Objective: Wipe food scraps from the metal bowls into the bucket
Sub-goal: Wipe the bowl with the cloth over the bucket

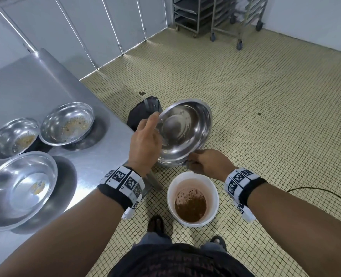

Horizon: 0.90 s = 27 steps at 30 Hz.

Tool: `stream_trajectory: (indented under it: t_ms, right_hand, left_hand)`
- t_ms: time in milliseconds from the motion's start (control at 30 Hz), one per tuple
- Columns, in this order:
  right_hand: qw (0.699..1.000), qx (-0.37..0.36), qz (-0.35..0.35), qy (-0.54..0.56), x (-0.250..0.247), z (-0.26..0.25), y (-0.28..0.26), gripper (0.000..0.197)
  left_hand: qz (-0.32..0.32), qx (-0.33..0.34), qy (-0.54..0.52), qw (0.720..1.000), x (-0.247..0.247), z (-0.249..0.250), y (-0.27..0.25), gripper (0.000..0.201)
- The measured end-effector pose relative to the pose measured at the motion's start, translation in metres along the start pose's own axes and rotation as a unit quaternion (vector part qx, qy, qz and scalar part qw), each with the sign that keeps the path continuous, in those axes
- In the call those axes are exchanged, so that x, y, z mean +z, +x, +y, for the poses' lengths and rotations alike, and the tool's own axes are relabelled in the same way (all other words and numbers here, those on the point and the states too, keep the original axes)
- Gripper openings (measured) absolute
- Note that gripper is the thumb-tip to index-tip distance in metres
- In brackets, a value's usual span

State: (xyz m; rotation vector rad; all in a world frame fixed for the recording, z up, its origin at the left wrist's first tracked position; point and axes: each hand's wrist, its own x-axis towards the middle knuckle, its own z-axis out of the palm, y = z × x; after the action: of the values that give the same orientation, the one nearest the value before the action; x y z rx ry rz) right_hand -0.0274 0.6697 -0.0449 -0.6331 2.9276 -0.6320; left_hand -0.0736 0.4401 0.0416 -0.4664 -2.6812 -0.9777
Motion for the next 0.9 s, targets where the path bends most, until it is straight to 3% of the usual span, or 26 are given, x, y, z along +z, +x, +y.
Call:
stream_trajectory:
  t_ms: [133,200,267,400,600,833,900]
  right_hand:
    - [0.996,0.082,0.036,0.023,-0.015,0.002,0.017,0.025]
    - [0.99,0.104,0.082,0.051,-0.024,0.001,0.03,0.031]
    - [0.989,0.109,0.083,0.064,-0.032,-0.005,0.041,0.031]
    - [0.995,0.063,0.051,0.054,-0.025,-0.024,0.046,0.027]
    - [0.995,-0.009,0.065,0.076,-0.003,-0.024,0.028,0.029]
    - [0.999,-0.009,-0.031,0.034,0.005,-0.009,-0.006,0.021]
    - [0.999,0.001,-0.022,0.043,0.011,-0.003,-0.011,0.021]
  left_hand:
    - [-0.002,0.001,0.001,1.0,-0.001,0.003,0.002,0.044]
    - [-0.005,0.013,0.007,1.0,0.003,0.006,-0.001,0.043]
    - [-0.007,0.024,0.002,1.0,0.007,0.011,-0.005,0.042]
    - [0.006,0.037,-0.02,0.999,0.005,0.022,-0.007,0.043]
    - [0.019,0.017,-0.007,1.0,-0.001,0.014,-0.004,0.042]
    - [0.032,-0.01,-0.017,0.999,-0.004,0.001,-0.002,0.038]
    - [0.034,-0.011,-0.019,0.999,-0.004,-0.001,0.001,0.036]
